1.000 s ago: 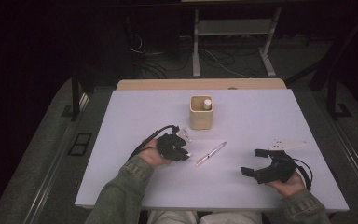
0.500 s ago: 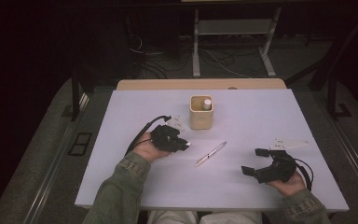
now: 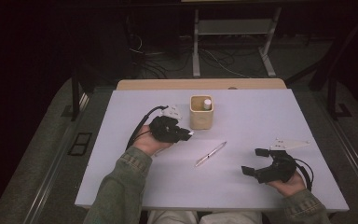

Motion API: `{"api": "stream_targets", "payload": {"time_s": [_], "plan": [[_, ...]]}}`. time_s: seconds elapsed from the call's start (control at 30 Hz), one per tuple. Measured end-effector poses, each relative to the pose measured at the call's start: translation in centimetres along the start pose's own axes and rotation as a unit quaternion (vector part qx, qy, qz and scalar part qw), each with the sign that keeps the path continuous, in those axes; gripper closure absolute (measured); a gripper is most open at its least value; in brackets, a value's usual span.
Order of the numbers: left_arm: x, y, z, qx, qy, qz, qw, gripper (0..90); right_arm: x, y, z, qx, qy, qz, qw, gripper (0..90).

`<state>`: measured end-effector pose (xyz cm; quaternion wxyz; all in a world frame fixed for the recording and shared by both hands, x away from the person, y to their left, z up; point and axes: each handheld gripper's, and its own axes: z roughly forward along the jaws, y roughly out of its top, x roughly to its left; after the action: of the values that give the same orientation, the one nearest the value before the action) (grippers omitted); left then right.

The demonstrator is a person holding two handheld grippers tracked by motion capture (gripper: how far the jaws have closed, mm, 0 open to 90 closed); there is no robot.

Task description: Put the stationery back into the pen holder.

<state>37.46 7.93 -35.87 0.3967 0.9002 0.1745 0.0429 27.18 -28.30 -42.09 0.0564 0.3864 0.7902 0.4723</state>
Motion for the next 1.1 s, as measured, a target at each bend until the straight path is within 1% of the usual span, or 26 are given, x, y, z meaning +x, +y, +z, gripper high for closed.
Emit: {"api": "stream_targets", "payload": {"time_s": [0.03, 0.07, 0.1, 0.3, 0.33, 0.47, 0.67, 0.73, 0.83, 0.9, 0.97, 1.07, 1.1], "plan": [[0.1, 0.2, -0.1, -0.004, 0.001, 0.005, 1.0, 77.9, 0.0, 0.0, 0.0, 0.0, 0.0, 0.0, 1.0, 0.4], [0.2, 0.4, -0.2, -0.009, 0.0, 0.001, 1.0, 77.9, 0.0, 0.0, 0.0, 0.0, 0.0, 0.001, 1.0, 0.4], [0.3, 0.5, -0.3, -0.012, 0.0, 0.004, 0.9999, 77.9, 0.0, 0.0, -0.1, 0.001, 0.002, 0.004, 1.0, 0.4], [0.7, 1.6, -0.8, -0.041, 0.001, 0.0, 0.9991, 77.9, -0.1, 0.0, -0.1, -0.004, -0.001, -0.002, 1.0, 0.4], [0.7, 1.8, -0.9, -0.047, 0.003, -0.004, 0.9989, 77.9, -0.1, 0.0, -0.1, -0.002, -0.001, 0.0, 1.0, 0.4], [1.0, 2.4, -1.2, -0.066, 0.002, -0.007, 0.9978, 77.9, -0.1, 0.0, -0.1, -0.004, 0.0, 0.0, 1.0, 0.4], [1.3, 3.4, -1.5, -0.085, 0.005, -0.008, 0.9963, 77.8, -0.1, 0.0, -0.2, -0.006, 0.0, 0.0, 1.0, 0.4], [1.4, 3.6, -1.6, -0.094, 0.008, -0.01, 0.9955, 77.8, -0.1, 0.0, -0.2, -0.007, 0.001, 0.0, 1.0, 0.4], [1.6, 4.0, -1.8, -0.107, 0.007, -0.014, 0.9942, 77.9, -0.1, 0.0, -0.2, -0.007, 0.002, -0.001, 1.0, 0.4], [1.6, 4.3, -1.8, -0.11, 0.008, -0.013, 0.9938, 77.9, -0.1, 0.0, -0.2, -0.007, 0.001, -0.003, 1.0, 0.4], [1.7, 4.5, -1.8, -0.113, 0.009, -0.016, 0.9935, 77.9, -0.1, 0.0, -0.2, -0.008, 0.001, -0.003, 1.0, 0.4], [1.8, 4.8, -1.6, -0.115, 0.012, -0.013, 0.9932, 77.9, -0.1, 0.0, -0.2, -0.007, 0.001, -0.001, 1.0, 0.4], [1.9, 5.0, -1.6, -0.119, 0.013, -0.014, 0.9927, 77.8, -0.1, 0.0, -0.2, -0.007, 0.001, 0.0, 1.0, 0.4]]}}
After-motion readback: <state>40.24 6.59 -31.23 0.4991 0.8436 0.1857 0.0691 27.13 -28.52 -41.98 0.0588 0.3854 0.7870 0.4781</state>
